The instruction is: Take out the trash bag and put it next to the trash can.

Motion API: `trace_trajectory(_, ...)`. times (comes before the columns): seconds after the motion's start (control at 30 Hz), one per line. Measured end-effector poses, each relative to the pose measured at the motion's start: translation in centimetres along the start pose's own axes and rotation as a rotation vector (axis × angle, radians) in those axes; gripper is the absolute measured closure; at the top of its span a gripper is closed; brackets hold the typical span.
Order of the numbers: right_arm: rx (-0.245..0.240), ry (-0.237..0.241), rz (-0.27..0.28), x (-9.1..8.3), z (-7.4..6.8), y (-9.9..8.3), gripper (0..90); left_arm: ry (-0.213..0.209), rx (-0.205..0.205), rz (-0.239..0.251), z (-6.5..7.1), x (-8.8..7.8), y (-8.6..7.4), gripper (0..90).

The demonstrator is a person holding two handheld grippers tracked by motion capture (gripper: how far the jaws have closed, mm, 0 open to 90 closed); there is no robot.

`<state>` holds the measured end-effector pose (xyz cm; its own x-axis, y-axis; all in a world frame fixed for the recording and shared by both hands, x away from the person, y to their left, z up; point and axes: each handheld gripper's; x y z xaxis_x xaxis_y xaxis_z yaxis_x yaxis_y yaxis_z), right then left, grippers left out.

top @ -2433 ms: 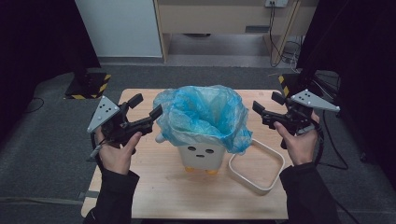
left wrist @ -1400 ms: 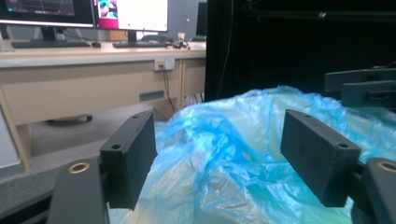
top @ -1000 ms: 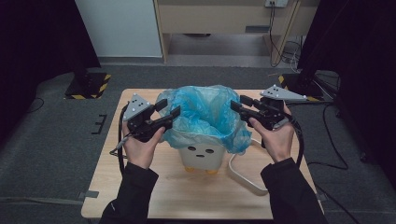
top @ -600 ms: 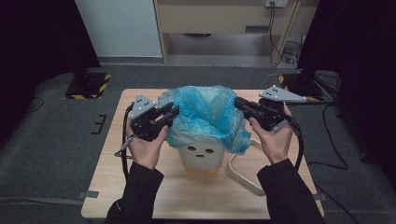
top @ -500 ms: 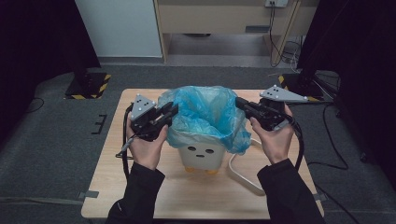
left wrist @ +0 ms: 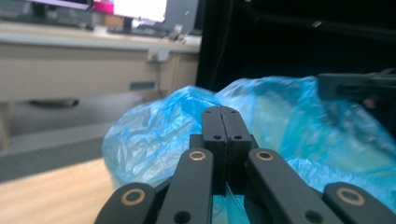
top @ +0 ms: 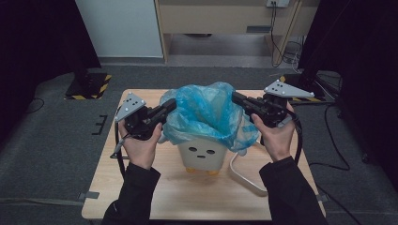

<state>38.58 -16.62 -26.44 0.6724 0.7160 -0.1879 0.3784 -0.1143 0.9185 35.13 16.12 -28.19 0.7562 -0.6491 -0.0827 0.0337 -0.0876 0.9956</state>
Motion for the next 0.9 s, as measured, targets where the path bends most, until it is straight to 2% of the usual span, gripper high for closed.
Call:
trace_trajectory(0.1,-0.004,0.029,0.007,0.1,-0.5,0.6,90.0,-0.032,0.008,0.055,0.5,0.3,0.9,90.0)
trace_trajectory(0.23,-0.013,0.082,0.02,0.3,-1.2,1.6,90.0,-0.09,0.017,0.105,1.5,0.9,2.2,90.0)
trace_trajectory(0.43,-0.024,0.161,0.028,0.5,-2.7,3.0,90.0,-0.154,0.054,0.132,3.2,2.1,3.2,89.9)
trace_trajectory(0.6,-0.046,0.199,-0.001,0.8,-3.7,3.5,90.0,-0.184,0.076,0.127,4.1,3.0,3.1,89.8)
trace_trajectory(0.8,-0.055,0.236,-0.037,1.1,-4.0,3.4,90.0,-0.192,0.126,0.117,5.1,3.5,3.0,89.3)
trace_trajectory(0.9,-0.06,0.241,-0.038,1.2,-4.2,3.3,90.0,-0.163,0.138,0.125,5.5,3.5,2.9,83.4)
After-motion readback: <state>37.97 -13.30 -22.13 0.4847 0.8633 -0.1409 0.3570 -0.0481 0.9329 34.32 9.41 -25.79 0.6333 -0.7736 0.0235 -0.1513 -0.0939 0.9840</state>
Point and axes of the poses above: each handheld gripper's, and its own axes: x roughly forward along the jaws, y roughly out of its top, z roughly to its right, and after that the axes turned 13 degrees about x, right-handed
